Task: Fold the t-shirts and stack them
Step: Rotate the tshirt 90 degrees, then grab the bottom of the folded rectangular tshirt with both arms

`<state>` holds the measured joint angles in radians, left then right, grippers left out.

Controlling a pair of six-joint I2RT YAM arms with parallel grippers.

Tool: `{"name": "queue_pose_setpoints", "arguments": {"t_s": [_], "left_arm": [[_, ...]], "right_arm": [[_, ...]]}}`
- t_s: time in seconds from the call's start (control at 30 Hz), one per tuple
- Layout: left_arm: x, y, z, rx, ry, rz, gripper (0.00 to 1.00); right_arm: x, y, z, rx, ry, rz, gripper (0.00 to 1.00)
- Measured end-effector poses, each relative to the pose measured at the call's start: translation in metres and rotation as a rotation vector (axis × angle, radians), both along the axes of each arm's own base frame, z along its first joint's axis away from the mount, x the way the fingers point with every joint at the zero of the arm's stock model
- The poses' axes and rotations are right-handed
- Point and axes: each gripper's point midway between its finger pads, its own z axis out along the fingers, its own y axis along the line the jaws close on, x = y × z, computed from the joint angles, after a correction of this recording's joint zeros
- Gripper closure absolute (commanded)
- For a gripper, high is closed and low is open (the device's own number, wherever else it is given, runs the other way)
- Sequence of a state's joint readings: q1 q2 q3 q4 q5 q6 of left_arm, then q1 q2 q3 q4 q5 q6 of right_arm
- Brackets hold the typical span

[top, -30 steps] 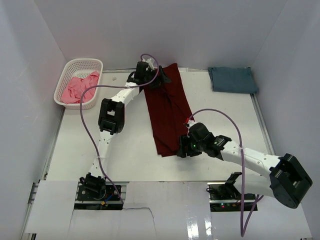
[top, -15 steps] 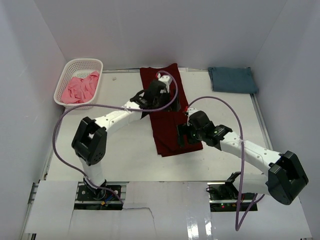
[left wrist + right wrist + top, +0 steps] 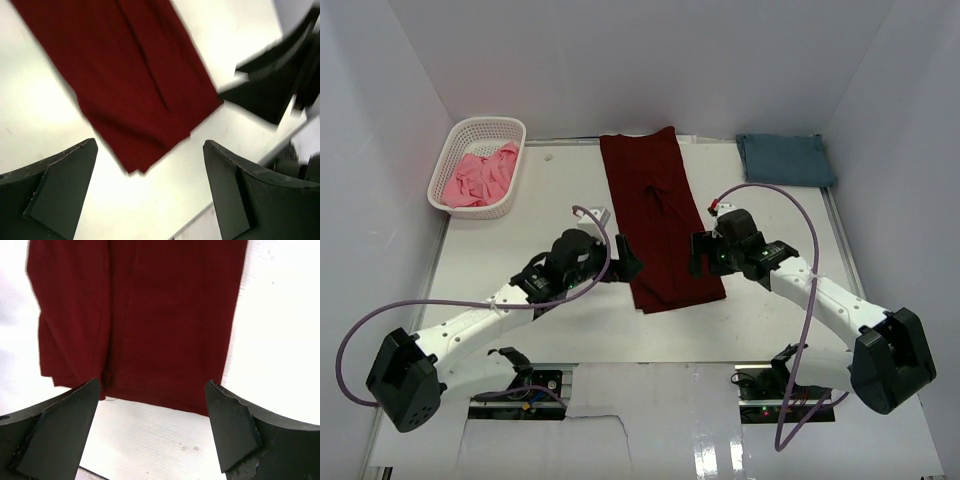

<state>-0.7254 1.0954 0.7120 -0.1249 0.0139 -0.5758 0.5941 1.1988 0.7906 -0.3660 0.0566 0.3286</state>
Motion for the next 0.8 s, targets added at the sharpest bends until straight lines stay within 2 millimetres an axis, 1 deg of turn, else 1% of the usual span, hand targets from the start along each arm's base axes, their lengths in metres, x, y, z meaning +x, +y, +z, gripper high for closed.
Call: {"name": "queue_pose_setpoints", "arguments": {"t_s": [0.07,0.13,0.2,0.23,0.3,0.4,0.43,0.47,0.5,0.53,0.57,0.6,0.63,0.7,0.8], "left_arm": [[-0.024,-0.005,-0.027,0.002,0.061,-0.032,0.02],[-0.054,-0.010,-0.062,0.035,0.141,-0.064,0.02],[-0.081,-0.011,-0.088,0.071,0.199,-0.086,0.02],[-0.093,-0.012,-0.096,0.082,0.220,-0.097,0.02],[-0.106,-0.015,-0.104,0.077,0.243,-0.102,0.02],[-0.105,-0.011,-0.111,0.061,0.255,-0.055,0.02],[-0.103,-0.010,-0.112,0.054,0.255,-0.040,0.02],[-0.101,-0.010,-0.113,0.051,0.256,-0.027,0.02],[-0.100,-0.010,-0.114,0.047,0.257,-0.017,0.02],[-0.098,-0.011,-0.114,0.043,0.257,-0.008,0.02],[-0.096,-0.012,-0.116,0.039,0.257,0.002,0.02],[-0.094,-0.012,-0.118,0.036,0.260,0.011,0.02],[-0.091,-0.011,-0.119,0.030,0.261,0.017,0.02],[-0.084,-0.006,-0.125,0.023,0.269,0.045,0.04],[-0.068,-0.001,-0.126,0.002,0.264,0.087,0.04]], "right_arm": [[0.004,-0.007,-0.008,0.014,0.045,-0.015,0.09],[0.007,-0.014,-0.015,0.031,0.083,-0.024,0.09],[0.009,-0.020,-0.017,0.059,0.109,-0.032,0.09],[0.009,-0.023,-0.018,0.069,0.117,-0.037,0.09],[0.009,-0.027,-0.020,0.081,0.129,-0.037,0.10],[0.006,-0.030,-0.025,0.104,0.151,-0.029,0.08],[0.004,-0.030,-0.027,0.116,0.161,-0.026,0.06],[0.002,-0.030,-0.030,0.128,0.176,-0.025,0.02],[0.001,-0.031,-0.033,0.139,0.187,-0.027,0.00],[-0.001,-0.033,-0.037,0.149,0.202,-0.030,0.03],[-0.004,-0.033,-0.040,0.158,0.218,-0.032,0.09],[-0.006,-0.034,-0.043,0.164,0.229,-0.031,0.10],[-0.008,-0.035,-0.047,0.171,0.245,-0.035,0.13],[-0.013,-0.036,-0.053,0.181,0.266,-0.040,0.17],[-0.020,-0.036,-0.059,0.189,0.292,-0.043,0.30]]}}
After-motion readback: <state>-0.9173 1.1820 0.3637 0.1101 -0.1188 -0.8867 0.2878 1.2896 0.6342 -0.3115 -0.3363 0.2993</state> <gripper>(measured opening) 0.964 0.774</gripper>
